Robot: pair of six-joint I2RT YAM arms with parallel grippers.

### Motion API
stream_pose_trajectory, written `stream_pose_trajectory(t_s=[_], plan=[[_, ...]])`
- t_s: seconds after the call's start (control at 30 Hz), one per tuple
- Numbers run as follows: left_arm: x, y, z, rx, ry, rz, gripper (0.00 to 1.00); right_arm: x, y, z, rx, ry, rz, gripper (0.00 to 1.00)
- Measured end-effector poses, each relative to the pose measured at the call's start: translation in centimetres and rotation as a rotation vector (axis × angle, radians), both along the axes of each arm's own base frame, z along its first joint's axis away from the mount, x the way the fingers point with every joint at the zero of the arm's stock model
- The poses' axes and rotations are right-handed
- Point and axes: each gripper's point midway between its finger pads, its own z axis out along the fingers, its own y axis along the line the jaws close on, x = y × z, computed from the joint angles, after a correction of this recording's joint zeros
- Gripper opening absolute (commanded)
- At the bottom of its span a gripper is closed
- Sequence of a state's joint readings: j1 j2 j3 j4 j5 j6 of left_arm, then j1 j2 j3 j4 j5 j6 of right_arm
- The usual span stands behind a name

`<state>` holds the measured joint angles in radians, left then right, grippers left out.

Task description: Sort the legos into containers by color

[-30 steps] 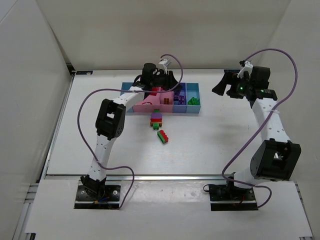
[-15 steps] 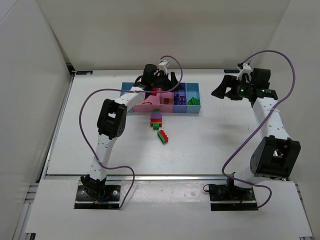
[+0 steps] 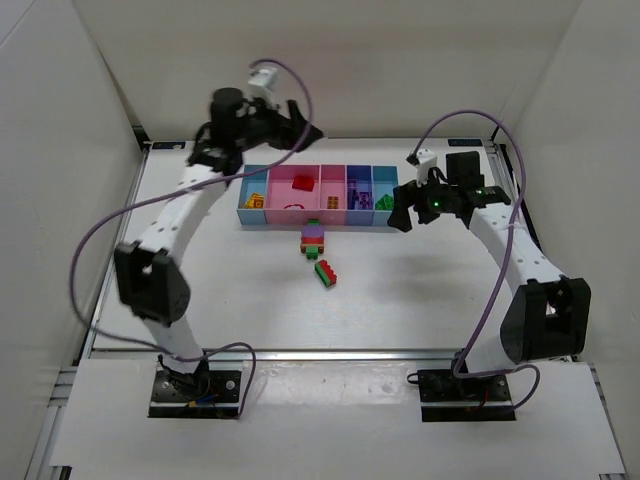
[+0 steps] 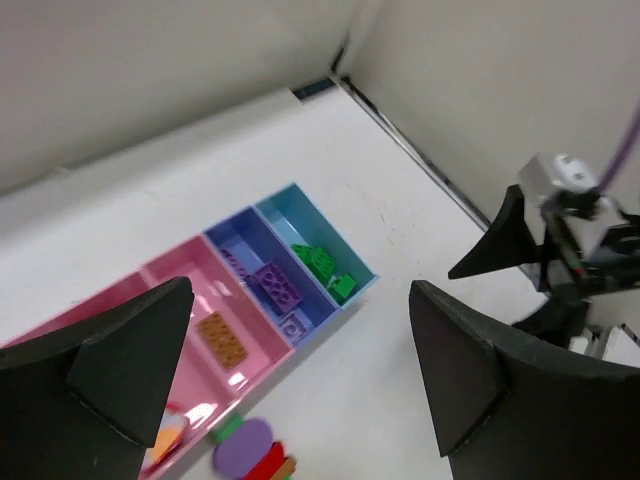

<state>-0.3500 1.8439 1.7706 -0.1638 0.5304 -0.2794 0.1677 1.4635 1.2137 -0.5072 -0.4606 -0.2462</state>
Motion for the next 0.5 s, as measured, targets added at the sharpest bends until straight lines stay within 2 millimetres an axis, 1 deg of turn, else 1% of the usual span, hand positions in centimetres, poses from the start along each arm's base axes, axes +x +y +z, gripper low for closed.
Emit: stream_pose_trajectory(t_s=[0.07, 0.1, 0.13, 0.17, 0.2, 0.23, 0.27, 0.3, 0.33, 0.4, 0.43, 0.47, 0.5], plan=[[-1.9, 4.5, 3.9, -0.028, -0.061, 0.05, 1.0, -0.1, 0.7, 0.1, 0.002, -0.001, 0.008, 0.99], [-2.5, 6.7, 5.2, -0.041, -0.079, 0.076, 0.99, -0.2, 1.0, 0.1, 0.004, -0.001, 0.016, 0.99], [-3.0, 9.4, 6.2, -0.056, -0.091, 0.117, 0.99, -0.5, 1.6, 0.0, 0.005, 0.002, 0.032, 0.99], [-3.4, 11.4, 6.4, -0.067, -0.091, 0.145, 1.0, -0.7, 2.2, -0.1, 0.004, 0.006, 0.053, 0.99], [-3.6, 13.8, 6.2, -0.078, -0.078, 0.181, 0.99, -1.1, 3.1, -0.1, 0.006, 0.013, 0.086, 0.99], [-3.8, 15.9, 5.5, -0.089, -0.052, 0.211, 0.99, -1.6, 4.3, -0.1, 0.009, 0.02, 0.129, 0.95], [-3.8, 17.9, 4.3, -0.096, -0.018, 0.245, 0.99, -2.1, 5.4, -0.2, 0.011, 0.024, 0.174, 0.93], [-3.9, 19.5, 2.8, -0.1, 0.029, 0.272, 0.99, -2.8, 6.9, -0.1, 0.015, 0.032, 0.248, 0.93], [-4.0, 20.6, 1.5, -0.102, 0.073, 0.288, 0.99, -3.4, 8.2, -0.1, 0.018, 0.034, 0.326, 0.92], [-4.7, 21.6, -1.4, -0.09, 0.162, 0.297, 0.99, -4.9, 10.6, -0.1, 0.021, 0.033, 0.495, 0.93], [-5.2, 21.6, -2.4, -0.083, 0.199, 0.285, 0.99, -5.5, 11.4, -0.2, 0.02, 0.029, 0.559, 0.94], [-5.8, 21.4, -3.1, -0.071, 0.224, 0.269, 0.99, -6.0, 12.0, -0.5, 0.009, 0.023, 0.616, 0.93], [-6.1, 21.2, -3.4, -0.063, 0.233, 0.258, 0.99, -6.6, 12.4, -1.0, -0.008, 0.022, 0.67, 0.92]])
